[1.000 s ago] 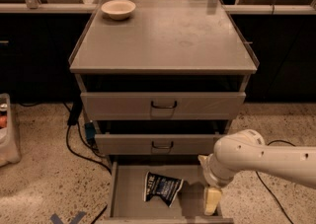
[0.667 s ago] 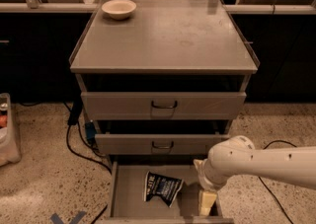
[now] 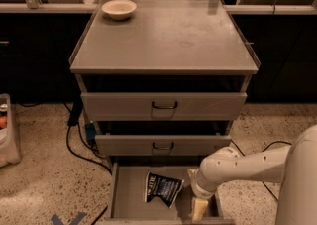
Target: Pick blue chip bag from bottom drawer and place on counter
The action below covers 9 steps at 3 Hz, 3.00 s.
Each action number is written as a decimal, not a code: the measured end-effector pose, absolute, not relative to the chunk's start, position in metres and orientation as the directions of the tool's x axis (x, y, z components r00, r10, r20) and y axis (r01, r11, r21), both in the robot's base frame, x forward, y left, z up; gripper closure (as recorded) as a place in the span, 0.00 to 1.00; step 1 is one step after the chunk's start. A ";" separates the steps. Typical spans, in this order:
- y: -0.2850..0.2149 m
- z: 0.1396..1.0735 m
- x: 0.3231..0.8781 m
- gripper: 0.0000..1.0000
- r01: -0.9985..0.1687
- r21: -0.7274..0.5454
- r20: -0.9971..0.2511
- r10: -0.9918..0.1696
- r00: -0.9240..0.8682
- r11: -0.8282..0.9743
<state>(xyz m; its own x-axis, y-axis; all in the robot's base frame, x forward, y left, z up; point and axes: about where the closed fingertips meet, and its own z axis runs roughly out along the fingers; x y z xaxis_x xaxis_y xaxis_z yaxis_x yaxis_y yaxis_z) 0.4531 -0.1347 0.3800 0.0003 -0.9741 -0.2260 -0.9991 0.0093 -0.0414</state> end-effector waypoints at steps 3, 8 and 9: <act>-0.109 0.339 0.468 0.00 -0.999 0.001 -0.233 -0.971 0.043 -0.045; -0.050 0.259 0.514 0.00 -0.995 -0.058 -0.304 -0.947 0.099 -0.086; -0.045 0.250 0.513 0.00 -0.994 -0.060 -0.318 -0.942 0.108 -0.094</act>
Offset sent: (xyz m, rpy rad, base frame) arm 0.0111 0.0217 -0.0349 0.0042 0.0401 0.0514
